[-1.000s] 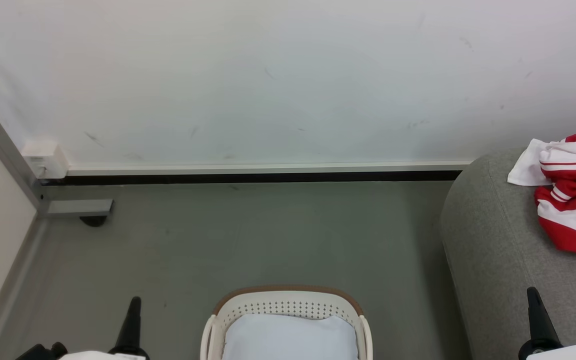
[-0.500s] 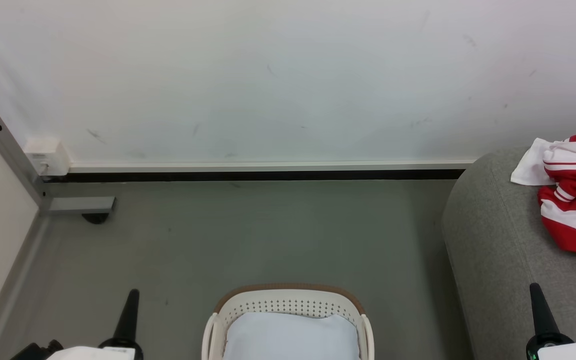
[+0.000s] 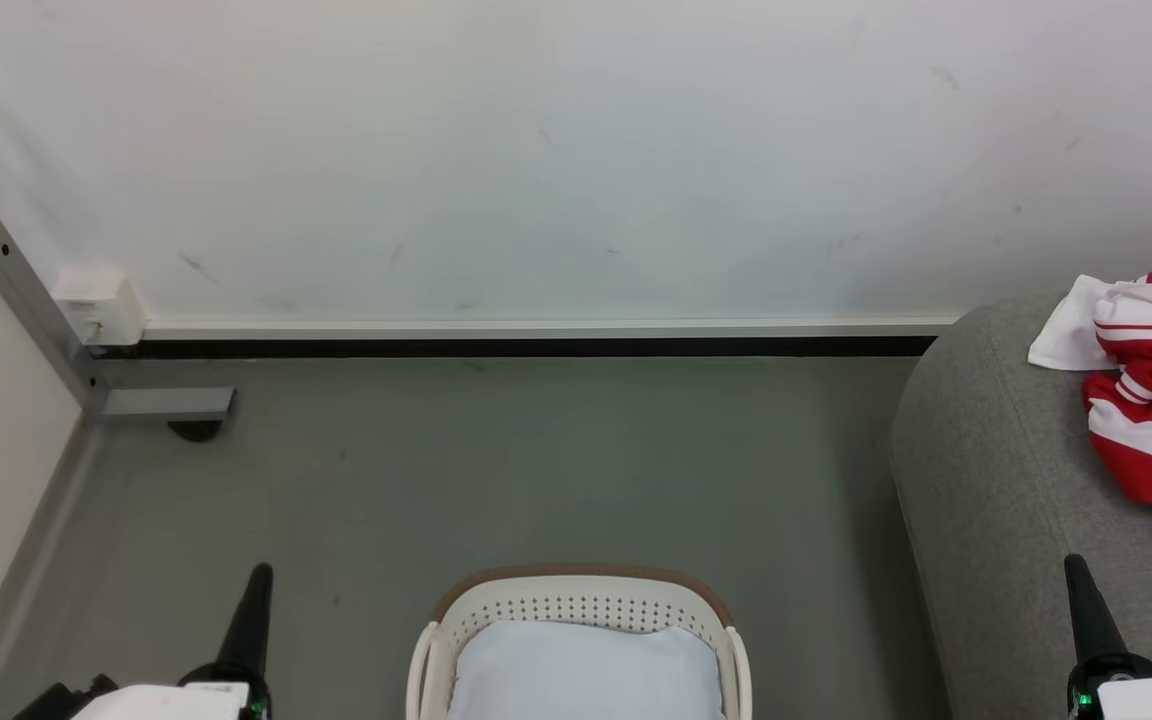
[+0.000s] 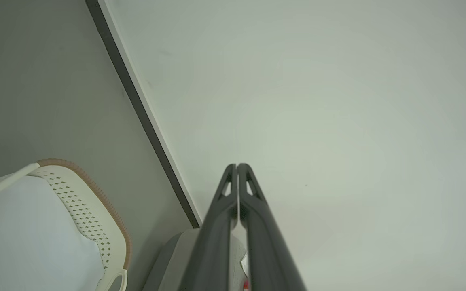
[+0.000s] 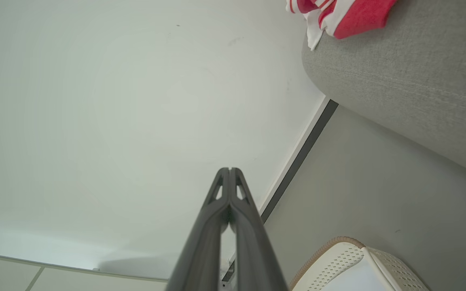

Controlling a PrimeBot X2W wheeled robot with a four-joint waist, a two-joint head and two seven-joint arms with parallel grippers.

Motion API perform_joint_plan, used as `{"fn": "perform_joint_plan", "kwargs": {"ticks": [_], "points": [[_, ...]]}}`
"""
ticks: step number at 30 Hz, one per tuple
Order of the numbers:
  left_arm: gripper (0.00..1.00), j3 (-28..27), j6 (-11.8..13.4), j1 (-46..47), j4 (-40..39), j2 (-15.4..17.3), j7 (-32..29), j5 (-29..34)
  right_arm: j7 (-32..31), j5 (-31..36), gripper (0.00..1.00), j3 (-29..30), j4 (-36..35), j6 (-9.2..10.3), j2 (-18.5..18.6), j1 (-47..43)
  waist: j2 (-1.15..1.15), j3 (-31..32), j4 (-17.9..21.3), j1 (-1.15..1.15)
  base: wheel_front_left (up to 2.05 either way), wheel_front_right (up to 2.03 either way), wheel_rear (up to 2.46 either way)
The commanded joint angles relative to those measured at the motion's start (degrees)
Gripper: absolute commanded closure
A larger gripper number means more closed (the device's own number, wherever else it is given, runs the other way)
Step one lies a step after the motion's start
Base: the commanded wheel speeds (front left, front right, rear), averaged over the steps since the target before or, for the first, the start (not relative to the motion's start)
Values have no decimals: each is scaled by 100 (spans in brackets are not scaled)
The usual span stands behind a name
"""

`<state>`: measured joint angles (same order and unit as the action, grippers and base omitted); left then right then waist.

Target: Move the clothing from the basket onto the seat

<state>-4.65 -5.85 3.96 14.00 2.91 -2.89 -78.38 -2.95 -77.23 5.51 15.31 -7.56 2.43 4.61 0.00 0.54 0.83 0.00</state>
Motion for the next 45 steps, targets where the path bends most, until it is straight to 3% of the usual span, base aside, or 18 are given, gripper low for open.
{"fn": "perform_joint_plan", "kwargs": {"ticks": [1, 31, 45], "points": [[100, -28, -29, 96, -26, 20, -32, -143, -24, -138, 100, 20, -53, 10, 61, 105, 0, -3, -3, 0, 0, 0, 0], [100, -195, -177, 253, 6, 3, -366, -1350, -362, -1472, 100, 113, -145, 14, 66, 189, 0, -67, -77, 0, 0, 0, 0], [100, -203, -185, 257, 8, 2, -387, -1435, -379, -1521, 100, 118, -147, 14, 66, 197, 0, -72, -83, 0, 0, 0, 0]]}}
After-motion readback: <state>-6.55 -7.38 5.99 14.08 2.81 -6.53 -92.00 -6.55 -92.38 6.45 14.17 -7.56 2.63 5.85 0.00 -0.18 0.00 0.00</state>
